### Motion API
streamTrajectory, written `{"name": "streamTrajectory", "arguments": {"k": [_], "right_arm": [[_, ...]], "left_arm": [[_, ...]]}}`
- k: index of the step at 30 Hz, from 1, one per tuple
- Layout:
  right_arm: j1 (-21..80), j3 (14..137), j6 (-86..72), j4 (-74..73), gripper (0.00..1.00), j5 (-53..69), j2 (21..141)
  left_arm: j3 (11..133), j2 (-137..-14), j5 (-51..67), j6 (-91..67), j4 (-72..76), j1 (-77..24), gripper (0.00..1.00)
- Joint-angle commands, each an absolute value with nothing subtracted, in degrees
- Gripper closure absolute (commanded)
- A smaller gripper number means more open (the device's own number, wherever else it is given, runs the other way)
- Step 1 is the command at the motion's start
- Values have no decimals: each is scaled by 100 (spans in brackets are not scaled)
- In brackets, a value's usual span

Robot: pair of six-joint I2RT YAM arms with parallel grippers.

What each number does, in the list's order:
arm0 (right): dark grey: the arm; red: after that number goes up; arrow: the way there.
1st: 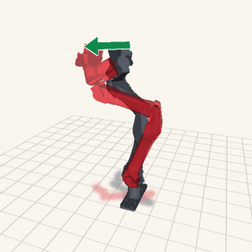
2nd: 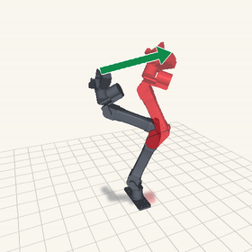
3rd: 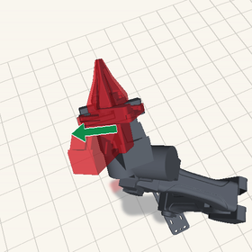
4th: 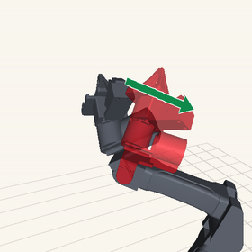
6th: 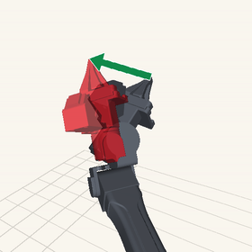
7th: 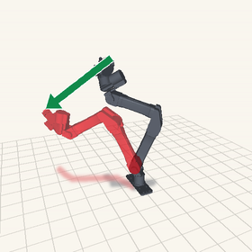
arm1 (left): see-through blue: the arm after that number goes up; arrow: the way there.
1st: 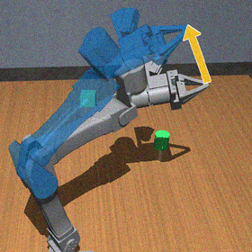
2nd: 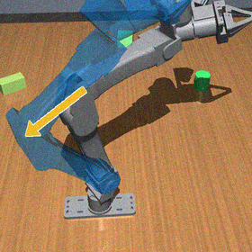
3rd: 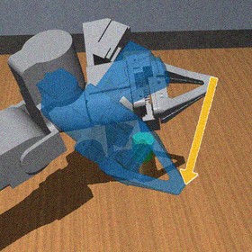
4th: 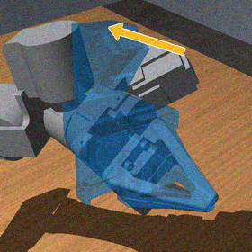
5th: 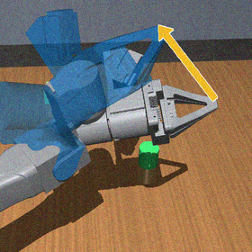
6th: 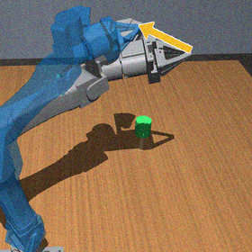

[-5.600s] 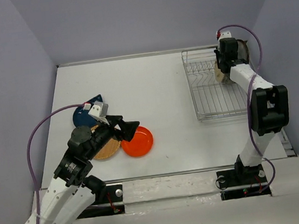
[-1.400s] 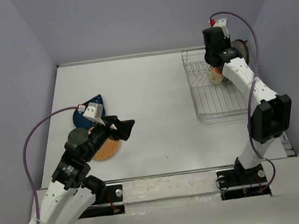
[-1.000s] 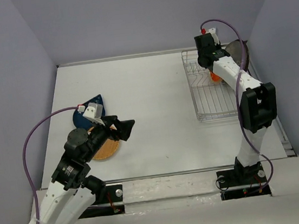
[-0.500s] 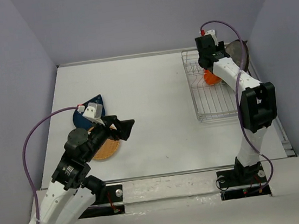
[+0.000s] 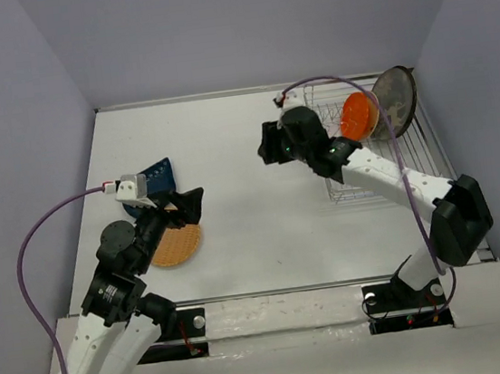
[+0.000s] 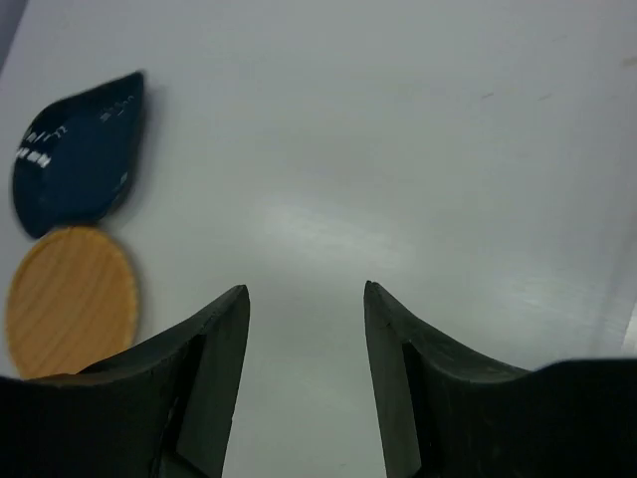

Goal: Load the plates into the dish rack

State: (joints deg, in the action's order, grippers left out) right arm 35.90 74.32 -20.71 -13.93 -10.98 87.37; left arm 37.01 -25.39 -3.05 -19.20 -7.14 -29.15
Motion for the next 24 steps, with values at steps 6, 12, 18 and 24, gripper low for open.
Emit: {"name": "streamTrajectory", "arguments": {"k": [6, 12, 18, 24], "right_arm": [[5299, 7425, -4279, 1036, 42, 676, 10738], [5502, 7541, -5097, 1913, 35, 1002, 11820], [5502, 7559, -5703, 2582, 40, 1414, 12453], [5502, 7734, -6205, 2935, 57, 1669, 12928]], "left_arm": [[4053, -2109, -1529, -1749, -484, -2883, 1], [3788, -2109, -1389, -1740, -492, -2883, 1], [3718, -2109, -1160, -1758, -457, -2883, 1], [3709, -2057, -1099, -1731, -457, -2883, 1]]}}
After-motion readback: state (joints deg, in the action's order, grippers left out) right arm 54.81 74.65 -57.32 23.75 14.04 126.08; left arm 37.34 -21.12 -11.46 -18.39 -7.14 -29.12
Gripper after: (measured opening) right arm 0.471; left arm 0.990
